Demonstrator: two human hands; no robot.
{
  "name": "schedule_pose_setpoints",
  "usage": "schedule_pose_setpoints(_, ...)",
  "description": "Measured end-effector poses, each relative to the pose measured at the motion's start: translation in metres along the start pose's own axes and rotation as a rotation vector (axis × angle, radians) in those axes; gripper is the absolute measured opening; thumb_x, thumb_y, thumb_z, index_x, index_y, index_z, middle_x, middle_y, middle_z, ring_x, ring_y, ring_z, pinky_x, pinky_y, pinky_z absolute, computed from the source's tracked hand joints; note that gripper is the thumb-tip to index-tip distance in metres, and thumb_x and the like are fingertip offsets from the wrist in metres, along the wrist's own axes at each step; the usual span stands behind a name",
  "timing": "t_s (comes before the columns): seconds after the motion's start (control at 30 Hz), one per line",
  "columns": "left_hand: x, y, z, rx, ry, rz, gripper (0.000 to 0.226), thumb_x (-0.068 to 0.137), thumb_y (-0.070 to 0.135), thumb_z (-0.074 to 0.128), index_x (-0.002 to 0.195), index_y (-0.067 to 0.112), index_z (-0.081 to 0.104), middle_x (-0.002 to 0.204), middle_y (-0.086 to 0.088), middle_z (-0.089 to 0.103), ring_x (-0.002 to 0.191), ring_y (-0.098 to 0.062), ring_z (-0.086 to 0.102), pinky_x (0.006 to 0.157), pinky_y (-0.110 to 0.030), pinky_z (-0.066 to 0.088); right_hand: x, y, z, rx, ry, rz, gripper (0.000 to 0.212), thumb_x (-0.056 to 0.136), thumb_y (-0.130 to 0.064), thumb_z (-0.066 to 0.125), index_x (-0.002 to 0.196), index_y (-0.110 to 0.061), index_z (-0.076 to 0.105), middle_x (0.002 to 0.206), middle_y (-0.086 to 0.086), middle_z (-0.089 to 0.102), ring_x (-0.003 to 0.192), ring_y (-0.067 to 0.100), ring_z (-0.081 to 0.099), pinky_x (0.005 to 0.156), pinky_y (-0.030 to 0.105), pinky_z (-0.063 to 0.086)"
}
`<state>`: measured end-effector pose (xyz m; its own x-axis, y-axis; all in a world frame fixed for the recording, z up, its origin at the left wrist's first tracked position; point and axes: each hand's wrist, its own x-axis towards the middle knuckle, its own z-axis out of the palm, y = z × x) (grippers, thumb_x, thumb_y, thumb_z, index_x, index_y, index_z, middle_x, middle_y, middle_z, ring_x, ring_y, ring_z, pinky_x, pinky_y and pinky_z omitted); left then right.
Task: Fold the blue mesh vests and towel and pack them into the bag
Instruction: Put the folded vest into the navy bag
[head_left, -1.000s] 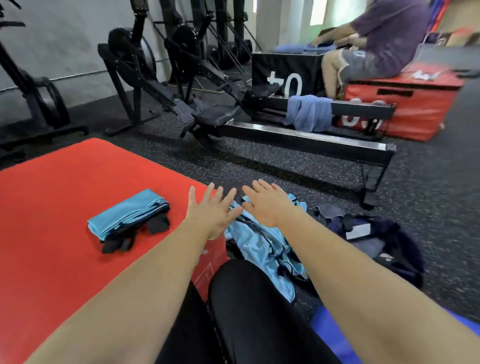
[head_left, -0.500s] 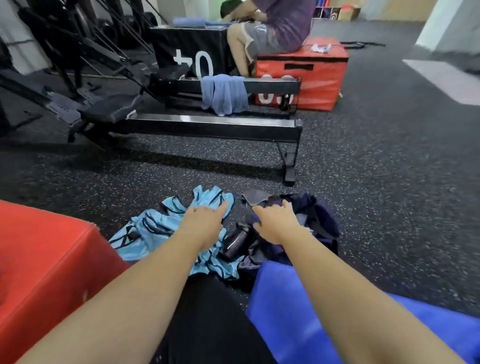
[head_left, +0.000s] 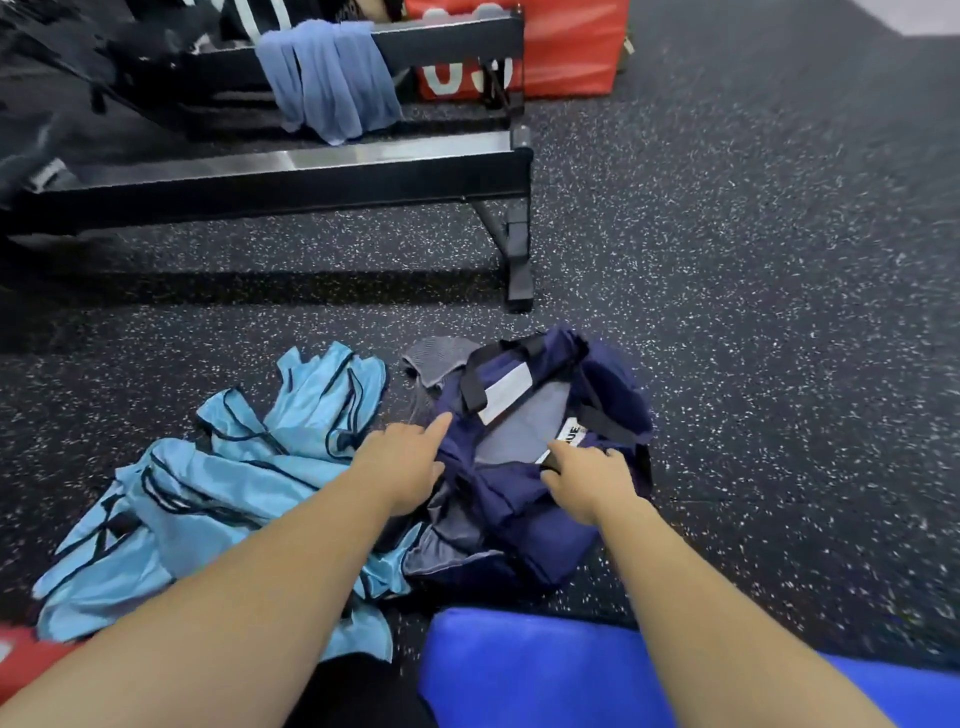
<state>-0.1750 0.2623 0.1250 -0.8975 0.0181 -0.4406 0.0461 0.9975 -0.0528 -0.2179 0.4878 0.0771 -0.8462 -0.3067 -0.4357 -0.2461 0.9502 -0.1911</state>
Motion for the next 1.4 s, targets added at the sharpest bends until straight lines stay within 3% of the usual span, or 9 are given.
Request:
schedule_pose_setpoints(0.23,0.081,-0.017,0.043,-0.194,-0.06,-0.05,0.071,0.1,0.043,0.045,0.156,0.021,0.009,0.135,-0.01,0.055,0.124,-0.034,0.049,0.098,-0.044,0.043,0.06,0.028,0.05,0.393,0.016,0.431,0.044,0.096,-0.046,0.043,0.13,-0.018,0.047,0.133,0.011,0.057,0.127,0.031,0.046,0.106,0.047,0.028)
schedule_pose_setpoints(0.4,0.121,-0.025,0.068,-0.468,-0.073,-0.185,0.076,0.096,0.046,0.053,0.155,0.015,0.018,0.148,-0.012,0.046,0.132,-0.033,0.046,0.105,-0.041,0.039,0.092,0.033,0.084,1.037,-0.025,1.008,0.126,0.065,-0.072,0.072,0.152,-0.004,0.011,0.156,0.023,0.019,0.143,0.039,0.021,0.117,0.052,0.02)
schedule_pose_setpoints(0.57,0.145,-0.024,0.086,-0.659,-0.05,-0.277,0.07,0.095,0.036,0.061,0.149,0.005,0.031,0.149,-0.014,0.044,0.135,-0.03,0.044,0.106,-0.034,0.035,0.107,0.041,0.114,1.189,-0.114,1.156,0.144,0.055,-0.059,0.087,0.153,-0.008,-0.006,0.156,0.019,0.007,0.144,0.036,0.017,0.115,0.05,0.021)
schedule_pose_setpoints(0.77,0.158,-0.021,0.097,-0.814,-0.03,-0.349,0.05,0.092,0.025,0.066,0.133,0.004,0.047,0.135,-0.014,0.057,0.123,-0.031,0.053,0.101,-0.035,0.04,0.12,0.047,0.135,1.271,0.029,1.216,0.111,0.055,-0.028,0.093,0.138,-0.001,0.025,0.139,0.022,0.038,0.122,0.039,0.048,0.1,0.045,0.04)
schedule_pose_setpoints(0.93,0.157,-0.027,0.098,-0.895,-0.038,-0.366,0.042,0.09,0.025,0.067,0.125,0.008,0.052,0.124,-0.01,0.062,0.115,-0.029,0.057,0.101,-0.039,0.044,0.127,0.051,0.131,1.472,0.116,1.042,0.038,0.07,0.004,0.075,0.105,0.008,0.059,0.098,0.013,0.059,0.084,0.021,0.053,0.073,0.033,0.046)
schedule_pose_setpoints(1.1,0.16,-0.022,0.088,-1.023,0.0,-0.401,0.019,0.088,0.028,0.07,0.087,0.02,0.053,0.105,-0.006,0.061,0.104,-0.026,0.059,0.097,-0.041,0.047,0.129,0.053,0.111,1.551,0.225,0.868,0.018,0.072,0.012,0.066,0.088,0.007,0.059,0.089,0.014,0.056,0.079,0.021,0.051,0.063,0.031,0.041)
schedule_pose_setpoints(1.23,0.16,-0.004,0.076,-1.159,-0.002,-0.43,0.027,0.066,0.025,0.068,0.088,0.011,0.067,0.081,-0.009,0.06,0.077,-0.021,0.054,0.077,-0.038,0.05,0.12,0.05,0.091,1.546,0.355,0.727,0.021,0.076,0.013,0.065,0.083,-0.004,0.054,0.08,0.01,0.05,0.071,0.017,0.044,0.059,0.029,0.036)
schedule_pose_setpoints(1.3,0.153,0.002,0.065,-1.217,-0.011,-0.44,0.01,0.063,0.023,0.064,0.063,0.014,0.059,0.061,-0.007,0.048,0.061,-0.019,0.04,0.058,-0.031,0.035,0.115,0.053,0.078,1.547,0.391,0.685,0.019,0.076,0.01,0.067,0.085,-0.003,0.057,0.081,0.011,0.053,0.076,0.019,0.047,0.063,0.031,0.038)
schedule_pose_setpoints(1.4,0.146,0.001,0.056,-1.342,-0.006,-0.494,0.03,0.074,0.005,0.059,0.049,0.015,0.046,0.053,-0.004,0.037,0.056,-0.018,0.03,0.053,-0.028,0.022,0.105,0.062,0.054,1.521,0.435,0.653,0.02,0.078,0.009,0.067,0.077,-0.006,0.054,0.084,0.013,0.056,0.079,0.021,0.05,0.069,0.034,0.041)
